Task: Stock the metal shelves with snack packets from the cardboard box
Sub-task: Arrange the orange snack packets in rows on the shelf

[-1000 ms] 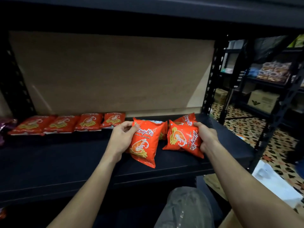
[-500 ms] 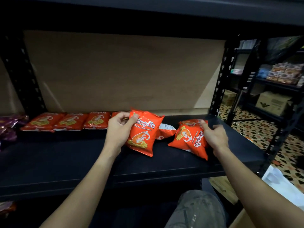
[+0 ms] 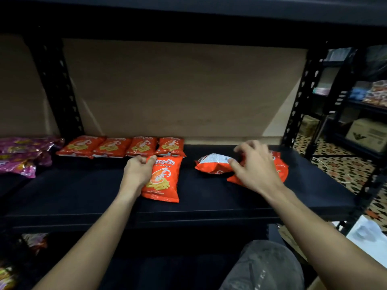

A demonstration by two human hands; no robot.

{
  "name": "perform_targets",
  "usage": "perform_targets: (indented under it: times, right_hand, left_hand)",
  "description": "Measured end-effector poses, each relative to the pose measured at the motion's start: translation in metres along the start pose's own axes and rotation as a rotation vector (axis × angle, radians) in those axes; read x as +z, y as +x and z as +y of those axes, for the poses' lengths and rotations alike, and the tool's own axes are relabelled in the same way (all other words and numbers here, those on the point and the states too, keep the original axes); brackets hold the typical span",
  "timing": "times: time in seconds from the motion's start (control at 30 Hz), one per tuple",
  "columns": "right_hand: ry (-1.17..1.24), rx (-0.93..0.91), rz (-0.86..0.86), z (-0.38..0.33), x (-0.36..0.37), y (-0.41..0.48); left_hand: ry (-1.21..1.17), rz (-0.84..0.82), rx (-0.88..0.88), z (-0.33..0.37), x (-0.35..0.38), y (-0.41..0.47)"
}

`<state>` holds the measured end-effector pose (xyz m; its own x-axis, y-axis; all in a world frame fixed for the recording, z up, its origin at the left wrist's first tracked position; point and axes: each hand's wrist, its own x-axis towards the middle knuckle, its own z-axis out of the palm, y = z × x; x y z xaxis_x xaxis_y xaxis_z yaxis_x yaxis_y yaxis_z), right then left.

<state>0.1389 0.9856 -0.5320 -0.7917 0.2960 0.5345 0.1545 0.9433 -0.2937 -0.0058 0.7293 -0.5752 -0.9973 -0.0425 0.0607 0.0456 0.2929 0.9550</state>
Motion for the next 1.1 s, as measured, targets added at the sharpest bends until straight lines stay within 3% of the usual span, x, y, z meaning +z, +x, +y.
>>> perform_targets:
  times: [0.13,0.3,0.57,0.67,0.97,1.1]
  right_hand:
    - [-0.261,-0.089,-0.181,-0.015,0.021,-0.002]
    - [-0.476,-0.099,-0.167,-0.021,0.033,0.007]
    - [-0.055,-0.034,-0.085,-0.037,0.005,0.041]
    - [-0.028,0.034,-0.125,-0.043,-0.001,0.064]
    - [0.016,0.148,-0.394,-0.041,0.009,0.094]
    - [0.123,0.243,-0.35,-0.03,0.02,0.092]
  left_hand:
    - [0.139,0.029,-0.027,0.006,-0.008,-0.006]
    - [0.146,-0.071,-0.031,0.006,-0.023,-0.009]
    - [0.027,-0.15,0.092,-0.018,-0.042,-0.007]
    - [0.132,-0.201,0.086,-0.017,-0.036,-0.004]
    - [0.125,-0.205,0.086,-0.023,-0.031,0.005]
    - [0.139,-0.21,0.083,-0.024,-0.03,0.006]
